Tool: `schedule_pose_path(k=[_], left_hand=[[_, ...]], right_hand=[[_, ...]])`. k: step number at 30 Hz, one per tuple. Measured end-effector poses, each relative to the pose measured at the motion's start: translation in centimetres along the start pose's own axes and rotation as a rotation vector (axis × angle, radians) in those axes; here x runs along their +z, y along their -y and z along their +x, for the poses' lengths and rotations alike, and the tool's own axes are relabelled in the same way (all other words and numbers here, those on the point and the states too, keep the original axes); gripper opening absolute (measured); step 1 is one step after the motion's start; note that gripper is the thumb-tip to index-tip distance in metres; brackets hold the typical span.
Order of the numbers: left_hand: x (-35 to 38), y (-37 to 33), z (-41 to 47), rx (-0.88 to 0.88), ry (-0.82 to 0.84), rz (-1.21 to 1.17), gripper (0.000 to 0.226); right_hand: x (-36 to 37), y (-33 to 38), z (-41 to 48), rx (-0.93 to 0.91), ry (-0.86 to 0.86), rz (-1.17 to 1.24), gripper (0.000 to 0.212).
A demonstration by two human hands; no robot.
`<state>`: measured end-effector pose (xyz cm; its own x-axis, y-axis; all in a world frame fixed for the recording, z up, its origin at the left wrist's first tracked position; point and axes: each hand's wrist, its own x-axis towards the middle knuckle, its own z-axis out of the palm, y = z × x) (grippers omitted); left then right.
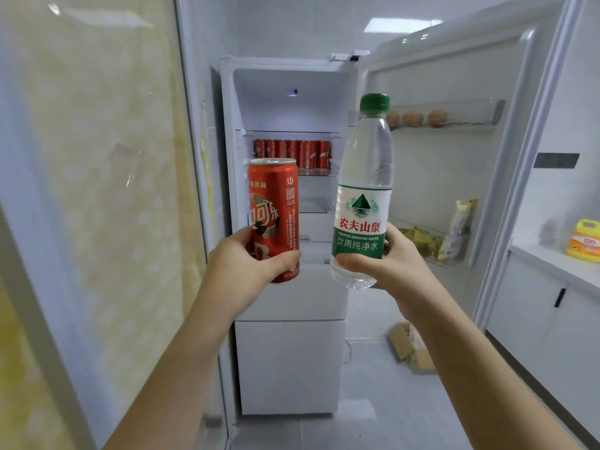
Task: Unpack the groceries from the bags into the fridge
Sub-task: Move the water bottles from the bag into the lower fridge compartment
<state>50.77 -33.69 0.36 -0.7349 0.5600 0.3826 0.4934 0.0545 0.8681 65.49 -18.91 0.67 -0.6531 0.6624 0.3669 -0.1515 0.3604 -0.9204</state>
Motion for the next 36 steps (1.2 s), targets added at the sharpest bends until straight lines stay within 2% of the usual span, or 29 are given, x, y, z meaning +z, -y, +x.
schedule_pose_path(k=[4,18,22,29,34,36], left_hand=[[0.3,0.1,0.5,0.008,-0.020,-0.001,0.046],[3.2,1.9,5.3,-0.006,-0.049,0.045,0.058],[3.9,3.8,9.2,0.003,-0.036,0.026,0.051],[4.8,7.4,18.6,0.011,-0.018,0.010,0.060],[4.9,9.8,26.6,0.036,0.025,0.015,0.036],[5.2,10.9,29.4,0.049,0.041,0.016,0.035]], right_hand=[[-0.5,-0.4,0.4,-0.007,0.004,0.000,0.045],[-1.5,-3.5,5.5,-0.011,-0.003,-0.002,0.043],[-0.8,-5.2,9.1,-0.004,-0.012,-0.017,0.043],[1.7,-8.2,17.8,-0.008,-0.051,-0.052,0.048],[3.8,-10.3,24.8,-0.015,-0.083,-0.061,0.047],[4.4,-11.3,27.3,-0.014,-0.098,-0.054,0.047]])
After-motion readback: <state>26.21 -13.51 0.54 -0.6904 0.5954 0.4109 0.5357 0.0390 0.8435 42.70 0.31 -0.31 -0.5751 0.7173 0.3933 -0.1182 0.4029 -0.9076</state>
